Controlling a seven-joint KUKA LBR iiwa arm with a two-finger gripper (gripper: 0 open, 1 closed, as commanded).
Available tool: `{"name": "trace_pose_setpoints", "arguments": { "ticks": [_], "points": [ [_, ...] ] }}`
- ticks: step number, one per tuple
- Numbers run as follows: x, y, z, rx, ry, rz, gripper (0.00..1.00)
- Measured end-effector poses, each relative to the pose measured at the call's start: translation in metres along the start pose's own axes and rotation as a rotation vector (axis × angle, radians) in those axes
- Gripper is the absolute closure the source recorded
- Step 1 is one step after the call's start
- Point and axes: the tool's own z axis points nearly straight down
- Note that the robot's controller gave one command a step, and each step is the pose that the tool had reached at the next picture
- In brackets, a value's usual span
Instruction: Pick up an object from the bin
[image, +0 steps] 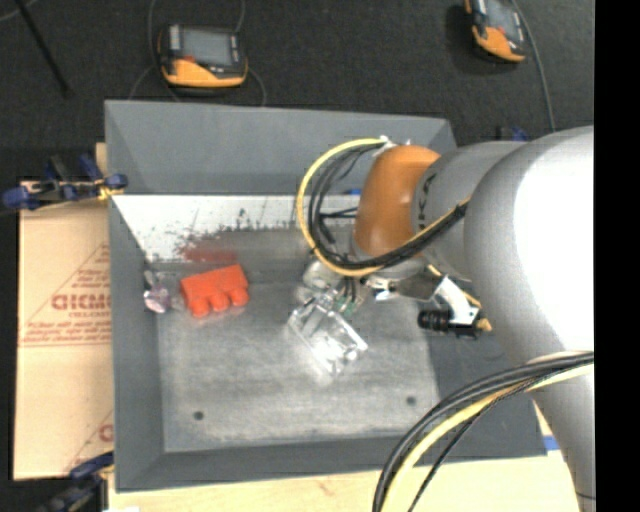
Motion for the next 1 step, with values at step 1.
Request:
{"name": "trace_pose_setpoints", "arguments": {
  "ticks": [1],
  "points": [
    [0.0668,-0.0242,0.0006,0.003,0.001,0.097,0.0]
  ]
}}
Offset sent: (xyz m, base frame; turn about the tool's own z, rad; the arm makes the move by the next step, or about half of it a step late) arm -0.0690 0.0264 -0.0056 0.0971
